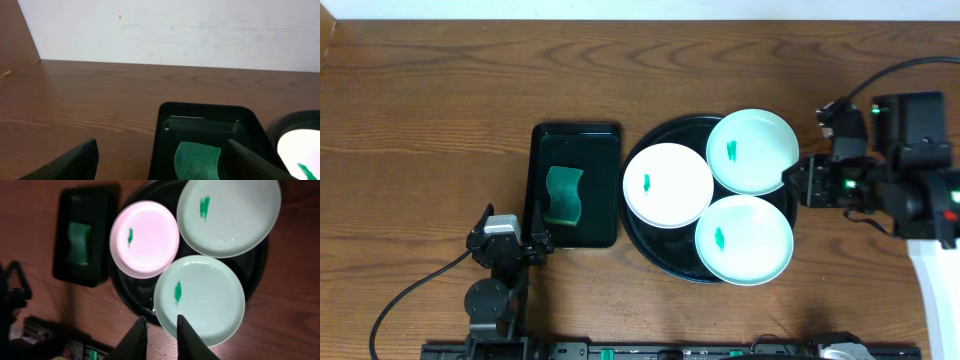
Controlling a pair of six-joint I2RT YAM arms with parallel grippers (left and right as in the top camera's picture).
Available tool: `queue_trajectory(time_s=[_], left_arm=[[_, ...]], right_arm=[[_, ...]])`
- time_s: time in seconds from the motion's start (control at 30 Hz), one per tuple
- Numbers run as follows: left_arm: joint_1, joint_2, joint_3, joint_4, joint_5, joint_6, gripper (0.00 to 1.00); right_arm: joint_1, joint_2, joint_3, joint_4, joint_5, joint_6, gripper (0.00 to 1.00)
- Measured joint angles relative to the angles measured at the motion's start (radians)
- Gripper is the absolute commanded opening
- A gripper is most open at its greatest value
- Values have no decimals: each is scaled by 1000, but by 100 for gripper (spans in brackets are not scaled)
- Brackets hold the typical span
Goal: Clean dirty plates on tray and stack at the side
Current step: 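Move the right gripper over the round tray between the plates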
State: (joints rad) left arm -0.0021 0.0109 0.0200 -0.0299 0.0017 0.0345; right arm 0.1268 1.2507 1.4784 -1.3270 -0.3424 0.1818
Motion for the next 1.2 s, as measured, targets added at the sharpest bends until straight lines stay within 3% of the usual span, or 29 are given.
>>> queue_trajectory(time_s=[0.17, 0.7, 1.2], left_arm=[[0, 0, 0, 0, 0, 0, 80], [0, 0, 0, 0, 0, 0, 80], [0, 0, 0, 0, 0, 0, 80]], right_arm=[[57, 42, -75, 64, 29, 27, 34], [209, 191, -338, 391, 90, 153, 35], [269, 348, -355, 584, 177, 186, 35]])
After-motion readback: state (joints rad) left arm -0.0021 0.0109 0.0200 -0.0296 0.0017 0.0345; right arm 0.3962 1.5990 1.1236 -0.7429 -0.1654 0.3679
